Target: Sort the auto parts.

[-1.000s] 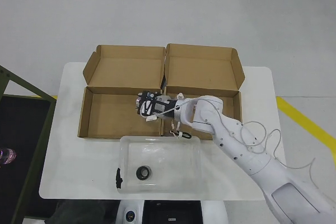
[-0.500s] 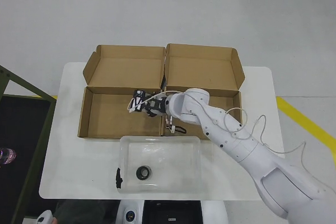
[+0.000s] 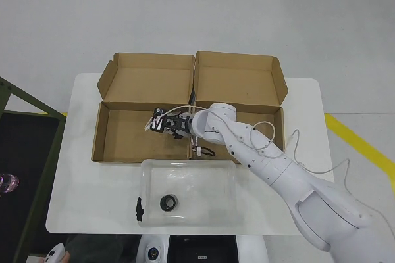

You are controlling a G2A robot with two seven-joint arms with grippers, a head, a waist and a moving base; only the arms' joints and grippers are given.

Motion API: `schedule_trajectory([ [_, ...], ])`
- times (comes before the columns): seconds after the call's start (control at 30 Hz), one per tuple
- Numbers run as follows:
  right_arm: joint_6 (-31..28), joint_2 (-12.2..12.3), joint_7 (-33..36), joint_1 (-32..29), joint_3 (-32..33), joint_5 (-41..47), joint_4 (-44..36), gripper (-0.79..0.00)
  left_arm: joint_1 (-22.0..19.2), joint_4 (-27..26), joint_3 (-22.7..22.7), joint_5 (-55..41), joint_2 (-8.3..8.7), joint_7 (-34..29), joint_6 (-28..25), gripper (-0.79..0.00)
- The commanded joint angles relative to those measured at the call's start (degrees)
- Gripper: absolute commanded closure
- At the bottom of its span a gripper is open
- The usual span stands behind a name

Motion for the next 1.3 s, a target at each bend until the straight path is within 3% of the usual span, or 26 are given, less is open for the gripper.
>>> schedule_trajectory([
  [0.0, 0.06, -0.47, 0.4, 0.35, -0.35, -0.29, 0.71, -0.132, 0.0, 0.0, 0.0, 0.0, 0.0, 0.0, 0.0, -0.785],
  [0.23, 0.05, -2.18, 1.01, 1.33, -1.09, -0.64, 3.65, -0.179, 0.0, 0.0, 0.0, 0.0, 0.0, 0.0, 0.0, -0.785],
  [0.57, 0.33, -2.91, 0.28, 1.19, -0.12, -2.38, 3.96, -0.431, 0.0, 0.0, 0.0, 0.0, 0.0, 0.0, 0.0, -0.785],
  [0.77, -0.53, -1.85, -1.81, -0.72, 2.26, -3.48, -0.9, -0.416, 0.0, 0.0, 0.0, 0.0, 0.0, 0.0, 0.0, -0.785],
  [1.17, -3.39, 2.23, -6.07, -10.44, 10.19, -5.63, -20.48, -0.391, 0.0, 0.0, 0.0, 0.0, 0.0, 0.0, 0.0, -0.785],
  [1.27, -4.95, 3.35, -5.89, -13.97, 11.98, -6.27, -25.56, -0.431, 0.0, 0.0, 0.0, 0.0, 0.0, 0.0, 0.0, -0.785],
])
